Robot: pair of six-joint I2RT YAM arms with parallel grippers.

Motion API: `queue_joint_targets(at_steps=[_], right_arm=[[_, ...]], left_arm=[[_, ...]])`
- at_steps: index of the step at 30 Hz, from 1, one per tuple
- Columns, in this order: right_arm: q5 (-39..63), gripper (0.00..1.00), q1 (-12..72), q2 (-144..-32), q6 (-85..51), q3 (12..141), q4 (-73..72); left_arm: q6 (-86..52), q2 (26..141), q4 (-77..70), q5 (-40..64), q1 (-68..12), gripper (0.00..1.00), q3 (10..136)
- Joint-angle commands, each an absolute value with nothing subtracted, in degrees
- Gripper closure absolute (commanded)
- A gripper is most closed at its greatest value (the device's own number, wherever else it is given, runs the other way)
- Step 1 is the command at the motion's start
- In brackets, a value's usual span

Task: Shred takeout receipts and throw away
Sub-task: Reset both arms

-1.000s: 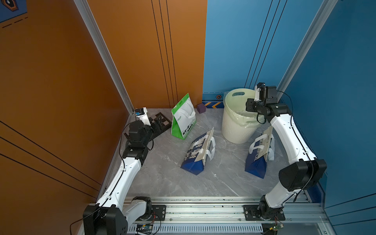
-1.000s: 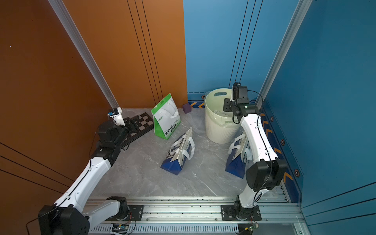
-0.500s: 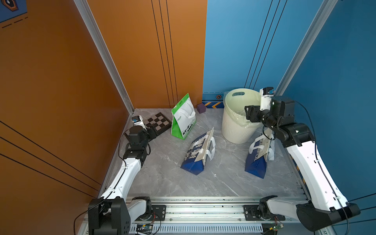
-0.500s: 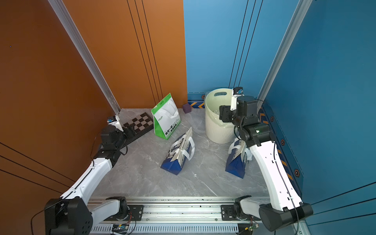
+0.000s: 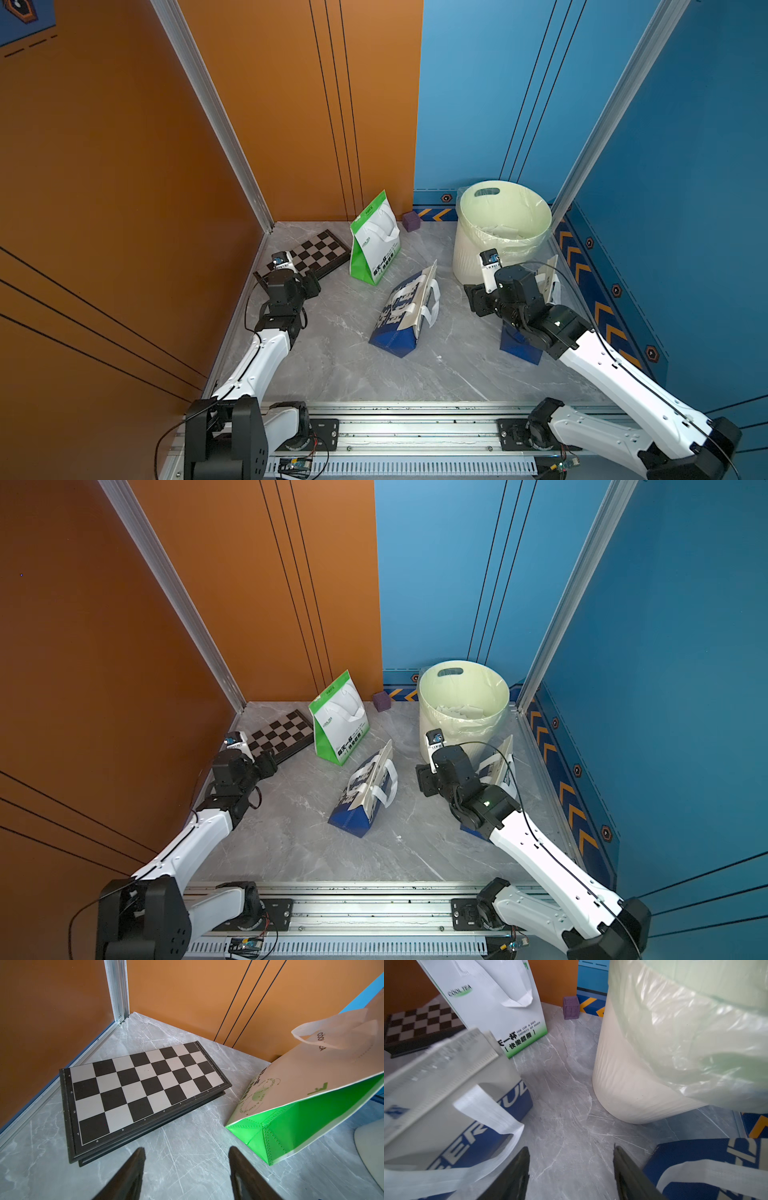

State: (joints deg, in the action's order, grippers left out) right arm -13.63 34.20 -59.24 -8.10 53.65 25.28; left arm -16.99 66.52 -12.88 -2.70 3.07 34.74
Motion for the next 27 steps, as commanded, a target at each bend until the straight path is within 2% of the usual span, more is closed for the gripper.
queue_joint_targets(at_steps=[1,5,7,15,16,24,27], right_arm=[[-13.9,0.35,28.8,-60.8,-4.3,48.8,11.3],[-11.6,0.34,20.9,-64.9,-0.8,42.4,-1.5],[-7.1,0.33,17.3,-66.9,2.3,38.0,-9.6],[-4.5,0.28,11.7,-77.5,4.4,33.6,-22.4],[-4.5,0.28,11.4,-78.4,5.6,35.5,-17.7],[-0.6,0.27,6.6,-81.2,3.6,26.4,-35.1],[1.4,0.27,4.5,-82.8,3.3,26.1,-37.5]], left_arm=[[-13.6,68.6,-18.2,-3.7,3.4,0.35,32.0],[-11.5,70.2,-22.3,-3.7,3.3,0.34,29.4],[-10.9,70.5,-22.6,-3.5,3.2,0.33,28.7],[-7.2,72.3,-25.3,-4.2,2.1,0.33,25.7],[-6.8,72.9,-25.9,-3.9,1.9,0.33,25.6],[-5.3,75.8,-30.0,-2.8,0.6,0.32,23.9],[-3.7,76.2,-30.7,-2.9,0.7,0.32,24.0]])
